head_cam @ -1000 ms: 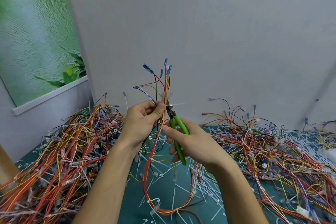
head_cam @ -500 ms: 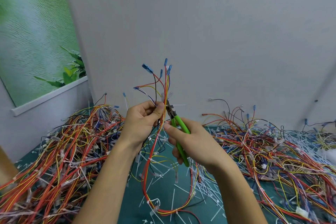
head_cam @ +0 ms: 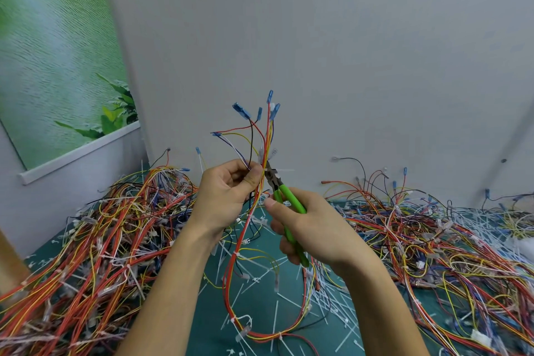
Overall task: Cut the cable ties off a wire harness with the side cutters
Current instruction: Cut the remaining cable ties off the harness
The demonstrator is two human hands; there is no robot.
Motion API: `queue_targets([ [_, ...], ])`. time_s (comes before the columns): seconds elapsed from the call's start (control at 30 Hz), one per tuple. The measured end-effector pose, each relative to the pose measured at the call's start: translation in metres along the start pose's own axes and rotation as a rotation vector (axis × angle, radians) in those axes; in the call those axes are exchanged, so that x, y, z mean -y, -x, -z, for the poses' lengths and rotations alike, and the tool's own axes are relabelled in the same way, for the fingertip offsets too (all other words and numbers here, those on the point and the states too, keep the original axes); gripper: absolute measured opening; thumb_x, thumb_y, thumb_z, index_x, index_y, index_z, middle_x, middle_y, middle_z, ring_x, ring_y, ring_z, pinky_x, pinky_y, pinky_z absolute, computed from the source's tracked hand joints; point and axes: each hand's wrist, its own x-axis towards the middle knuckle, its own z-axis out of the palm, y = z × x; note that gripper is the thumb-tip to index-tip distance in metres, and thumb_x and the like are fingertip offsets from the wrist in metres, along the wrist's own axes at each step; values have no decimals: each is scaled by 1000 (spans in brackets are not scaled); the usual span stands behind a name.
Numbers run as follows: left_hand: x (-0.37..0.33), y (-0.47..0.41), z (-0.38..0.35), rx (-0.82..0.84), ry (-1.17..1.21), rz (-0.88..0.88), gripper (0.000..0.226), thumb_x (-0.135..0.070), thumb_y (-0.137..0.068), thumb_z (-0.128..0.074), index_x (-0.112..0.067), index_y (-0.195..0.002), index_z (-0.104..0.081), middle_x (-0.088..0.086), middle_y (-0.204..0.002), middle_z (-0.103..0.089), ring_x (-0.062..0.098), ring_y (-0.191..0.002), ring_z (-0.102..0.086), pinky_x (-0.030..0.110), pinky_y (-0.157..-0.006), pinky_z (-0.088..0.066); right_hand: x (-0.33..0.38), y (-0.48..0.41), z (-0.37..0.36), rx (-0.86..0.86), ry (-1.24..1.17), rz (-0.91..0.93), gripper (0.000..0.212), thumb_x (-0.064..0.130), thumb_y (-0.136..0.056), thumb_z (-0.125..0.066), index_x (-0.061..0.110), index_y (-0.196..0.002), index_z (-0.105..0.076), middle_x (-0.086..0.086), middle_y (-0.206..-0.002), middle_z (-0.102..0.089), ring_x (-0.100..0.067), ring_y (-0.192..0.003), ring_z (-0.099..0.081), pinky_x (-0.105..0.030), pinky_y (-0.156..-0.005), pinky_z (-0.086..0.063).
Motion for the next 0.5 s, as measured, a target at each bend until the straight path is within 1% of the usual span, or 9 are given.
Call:
queue_targets([
  [0.1,0,0,1,7,-12,-9,9,-37,-82,-71,-33,-84,-79,-6,-78,-74,4,-72,-67,15,-64,-53,-1,0,1,-14,11,13,24,33,-104,-60,10,-97,-57,-1,-68,-52,-23,-50,-51,-30,-45,-43],
  [0.17,0,0,1,12,-12,-19,8,-36,-82,-71,-34,-84,-78,-8,-76,-73,3,-69,-65,14,-62,-51,0,0,2,3,-9,17,23,34,-103,-61,14,-94,-56,-3,-70,-53,-24,-52,-52,-31,-47,-44],
  [0.23,-1,-1,2,12,-4,-24,8,-35,-82,-72,-32,-82,-78,-8,-75,-73,2,-68,-65,14,-60,-50,3,1,1,45,-42,10,25,34,-103,-62,11,-98,-56,-6,-74,-54,-26,-56,-55,-35,-50,-50],
  [0.27,-1,-1,2,13,-6,-26,7,-35,-81,-72,-32,-82,-78,-9,-75,-73,2,-69,-66,14,-62,-51,4,1,1,72,-59,1,26,34,-103,-62,8,-103,-57,-7,-78,-56,-27,-59,-59,-39,-54,-54],
  [0.33,-1,-1,3,24,-24,-30,7,-35,-81,-72,-35,-83,-79,-9,-77,-74,1,-72,-68,14,-66,-53,5,2,1,113,-72,-26,28,34,-102,-63,8,-113,-60,-8,-84,-59,-26,-66,-65,-48,-66,-63],
  [0.4,-1,0,4,31,-29,-33,7,-35,-81,-72,-35,-83,-79,-9,-79,-75,1,-74,-68,14,-68,-53,5,3,2,128,-79,-45,28,34,-102,-63,9,-116,-61,-10,-90,-60,-26,-71,-69,-54,-77,-64],
  [0.5,-1,0,5,34,-25,-29,8,-35,-81,-72,-35,-84,-79,-9,-81,-76,1,-77,-69,14,-70,-53,5,4,4,143,-89,-56,26,32,-102,-63,10,-116,-61,-11,-91,-60,-30,-77,-72,-58,-80,-63],
])
